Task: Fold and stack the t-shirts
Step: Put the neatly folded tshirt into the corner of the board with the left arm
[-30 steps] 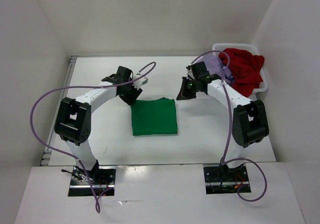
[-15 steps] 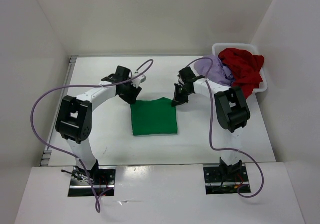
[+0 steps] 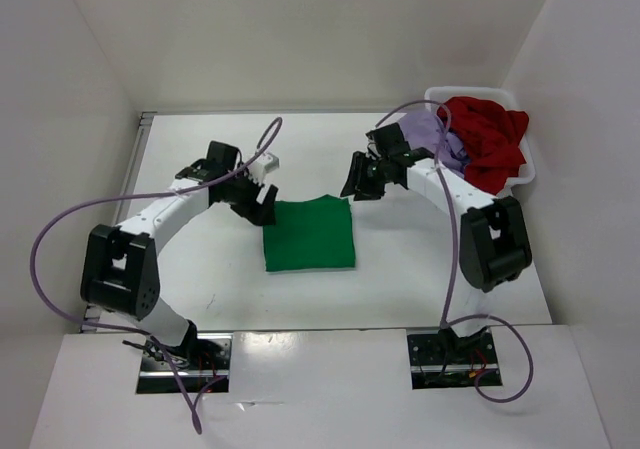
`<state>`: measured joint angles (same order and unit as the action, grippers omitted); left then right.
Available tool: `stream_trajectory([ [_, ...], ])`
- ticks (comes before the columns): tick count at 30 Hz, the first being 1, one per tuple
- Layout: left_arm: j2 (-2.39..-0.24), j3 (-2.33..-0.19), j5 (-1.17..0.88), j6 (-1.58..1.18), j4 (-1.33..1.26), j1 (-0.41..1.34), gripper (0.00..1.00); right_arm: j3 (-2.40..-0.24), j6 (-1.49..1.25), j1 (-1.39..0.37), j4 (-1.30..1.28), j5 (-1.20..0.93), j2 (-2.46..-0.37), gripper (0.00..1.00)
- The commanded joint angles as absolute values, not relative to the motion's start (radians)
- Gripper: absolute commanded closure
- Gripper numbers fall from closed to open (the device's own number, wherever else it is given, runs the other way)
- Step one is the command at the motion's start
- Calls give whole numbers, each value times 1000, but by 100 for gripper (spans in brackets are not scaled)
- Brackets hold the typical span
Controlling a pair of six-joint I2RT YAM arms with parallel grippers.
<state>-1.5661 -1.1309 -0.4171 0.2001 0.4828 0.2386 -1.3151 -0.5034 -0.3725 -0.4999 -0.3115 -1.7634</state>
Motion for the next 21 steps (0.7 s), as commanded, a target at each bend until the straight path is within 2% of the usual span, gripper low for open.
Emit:
stream_trajectory([
  [1, -1658, -1011, -649, 137, 527, 207, 7, -1281, -499, -367, -523, -308, -1645, 50],
  [2, -1673, -1011, -649, 127, 526, 198, 0, -1272, -499, -367, -523, -299, -1629, 50],
  [6, -1758, -1078, -554, 89, 526, 166, 0, -1229, -520, -367, -523, -299, -1562, 48],
  [16, -1934, -1115, -630, 78, 560, 184, 0, -1195, -540, -367, -577, -244, -1462, 48],
  [18, -1959, -1124, -630, 78, 551, 184, 4, -1207, -540, -367, -588, -235, -1451, 48],
  [21, -1994, -1138, -630, 78, 551, 184, 23, -1232, -540, -367, -600, -225, -1451, 48],
])
